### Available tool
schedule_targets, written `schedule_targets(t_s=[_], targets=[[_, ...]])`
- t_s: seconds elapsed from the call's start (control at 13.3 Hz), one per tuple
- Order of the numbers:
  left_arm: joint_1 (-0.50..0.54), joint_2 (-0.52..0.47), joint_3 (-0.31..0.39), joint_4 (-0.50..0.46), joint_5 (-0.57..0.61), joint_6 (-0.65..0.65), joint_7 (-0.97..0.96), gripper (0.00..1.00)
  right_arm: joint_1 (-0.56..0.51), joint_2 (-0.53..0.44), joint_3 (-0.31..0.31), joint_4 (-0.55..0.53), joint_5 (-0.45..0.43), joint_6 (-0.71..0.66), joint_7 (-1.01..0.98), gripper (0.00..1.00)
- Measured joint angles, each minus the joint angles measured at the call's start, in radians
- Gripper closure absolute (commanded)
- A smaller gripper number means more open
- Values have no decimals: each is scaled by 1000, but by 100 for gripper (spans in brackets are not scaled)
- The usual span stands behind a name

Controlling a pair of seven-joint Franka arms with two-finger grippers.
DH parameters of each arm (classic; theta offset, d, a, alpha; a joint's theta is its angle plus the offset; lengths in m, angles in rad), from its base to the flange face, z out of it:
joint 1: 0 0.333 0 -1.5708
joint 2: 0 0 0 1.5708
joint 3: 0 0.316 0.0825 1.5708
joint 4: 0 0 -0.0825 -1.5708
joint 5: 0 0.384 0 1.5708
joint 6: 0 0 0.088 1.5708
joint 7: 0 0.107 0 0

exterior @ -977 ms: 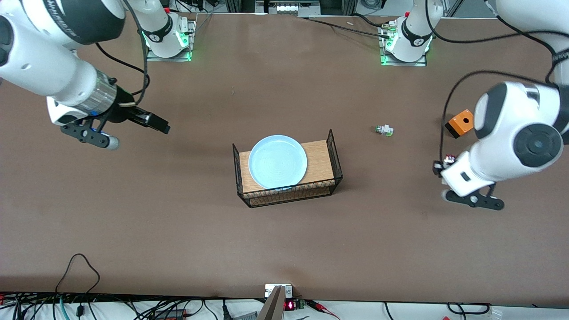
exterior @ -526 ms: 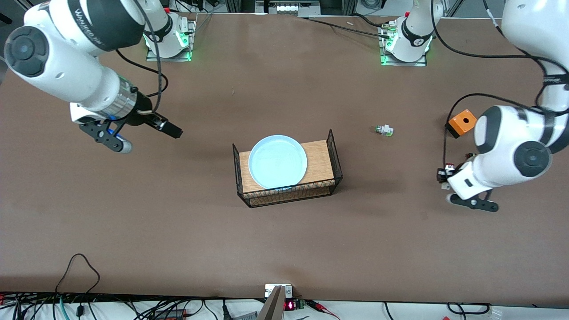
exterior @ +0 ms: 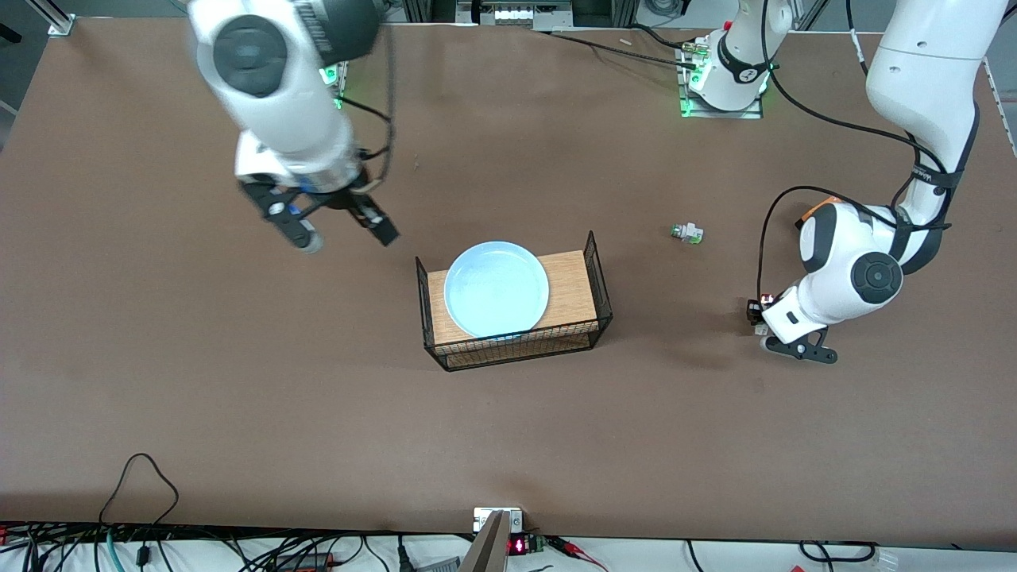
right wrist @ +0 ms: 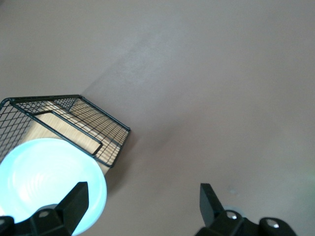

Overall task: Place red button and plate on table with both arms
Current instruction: 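Carry the button away with the left gripper while the right gripper moves out, then place the button with the left gripper while the right gripper reaches the plate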

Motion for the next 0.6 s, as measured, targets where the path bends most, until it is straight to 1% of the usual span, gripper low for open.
schedule_targets(t_s=[0.15, 0.3, 0.38, 0.45, 0.6], targets=[[4, -10, -1, 3, 0, -4, 0, 0, 44, 55, -2, 33, -44, 0, 65, 0], [3, -36, -13, 18, 0, -56, -1, 0, 65, 92, -3, 50, -49, 3, 79, 0], [3, -57, -27, 40, 0, -117, -3, 0, 68, 102, -3, 54, -47, 13, 79, 0], [3, -83, -47, 80, 0, -213, -12, 0, 69, 108, -3, 57, -37, 30, 80, 0], [0, -132, -87, 202, 0, -449, -46, 0, 69, 110, -4, 59, 18, 72, 95, 0]])
